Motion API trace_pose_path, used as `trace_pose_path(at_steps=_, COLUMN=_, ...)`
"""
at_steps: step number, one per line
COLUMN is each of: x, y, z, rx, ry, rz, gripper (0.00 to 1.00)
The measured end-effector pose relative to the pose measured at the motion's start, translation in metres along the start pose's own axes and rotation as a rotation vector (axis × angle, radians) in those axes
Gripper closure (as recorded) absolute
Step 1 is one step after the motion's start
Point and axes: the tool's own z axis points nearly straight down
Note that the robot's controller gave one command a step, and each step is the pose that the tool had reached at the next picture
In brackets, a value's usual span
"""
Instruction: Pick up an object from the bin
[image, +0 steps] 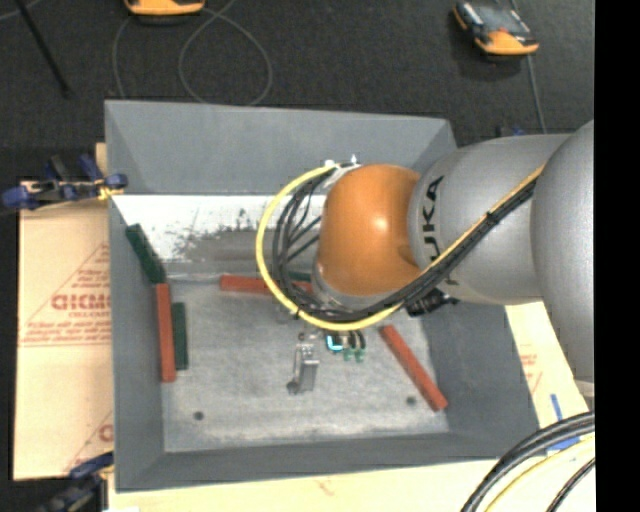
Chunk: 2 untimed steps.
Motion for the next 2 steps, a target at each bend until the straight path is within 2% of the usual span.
trace_pose_path(at_steps=1, x=-0.0159, y=-0.0847, z=0.0831, rx=0.005, ry=-0.002, rz=-0.009, gripper=0.0)
trace_pose_path(at_steps=2, x=-0.0175, y=-0.0793, z=0.0786, rx=0.001, ry=-0.009, rz=-0.012, gripper=1.0)
